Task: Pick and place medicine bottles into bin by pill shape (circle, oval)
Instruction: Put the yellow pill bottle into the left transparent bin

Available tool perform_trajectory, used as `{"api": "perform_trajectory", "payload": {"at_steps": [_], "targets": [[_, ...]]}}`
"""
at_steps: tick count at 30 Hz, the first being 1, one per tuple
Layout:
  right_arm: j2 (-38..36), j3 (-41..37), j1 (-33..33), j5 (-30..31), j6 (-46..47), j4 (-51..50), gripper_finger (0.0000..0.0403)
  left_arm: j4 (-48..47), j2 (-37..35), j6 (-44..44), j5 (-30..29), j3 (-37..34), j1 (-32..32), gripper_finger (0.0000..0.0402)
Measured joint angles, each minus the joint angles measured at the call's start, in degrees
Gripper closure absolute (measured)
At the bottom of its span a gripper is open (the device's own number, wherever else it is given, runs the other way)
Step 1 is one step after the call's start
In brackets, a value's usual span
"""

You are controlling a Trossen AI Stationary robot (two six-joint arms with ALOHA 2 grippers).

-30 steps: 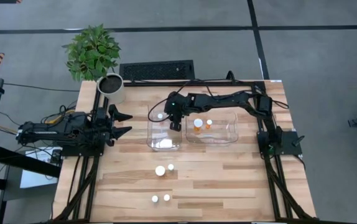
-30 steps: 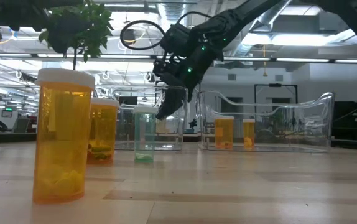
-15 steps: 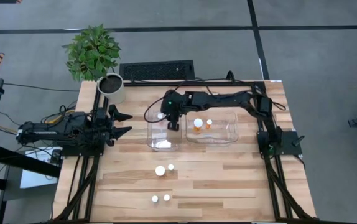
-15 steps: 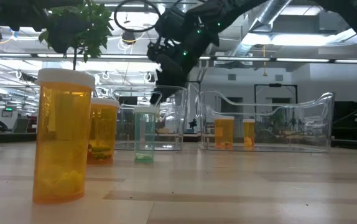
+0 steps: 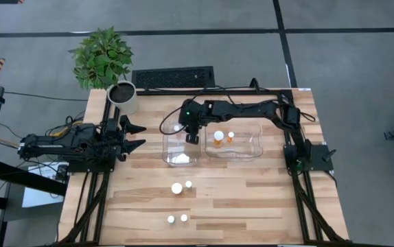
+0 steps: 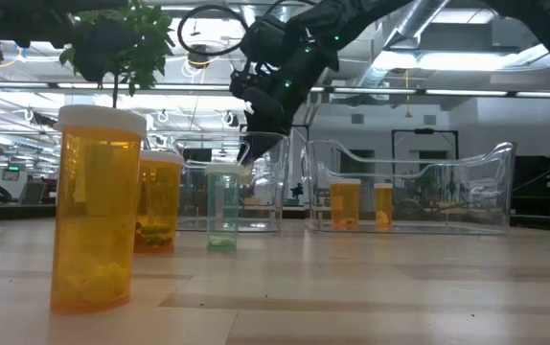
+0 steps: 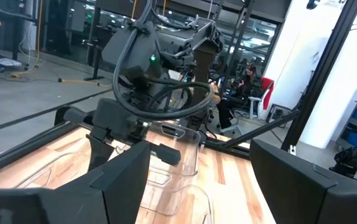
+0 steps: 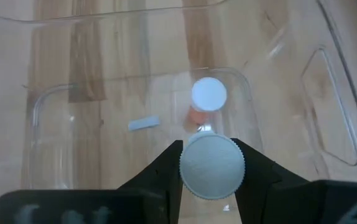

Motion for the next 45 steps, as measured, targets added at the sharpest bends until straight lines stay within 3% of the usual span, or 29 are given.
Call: {"api": "perform_trajectory", "payload": {"at_steps": [18, 45], "targets": [[6.4, 2.0, 0.8, -0.2, -0.1, -0.7, 0.0277, -0.2, 0.0, 0.0, 0.3, 0.0, 0.0, 0.0132], [8.9, 2.3, -0.2, -0.3, 1.0, -1.4, 0.0277, -1.3, 0.0, 0.2, 0.2, 0.0, 0.0, 0.0132]]}}
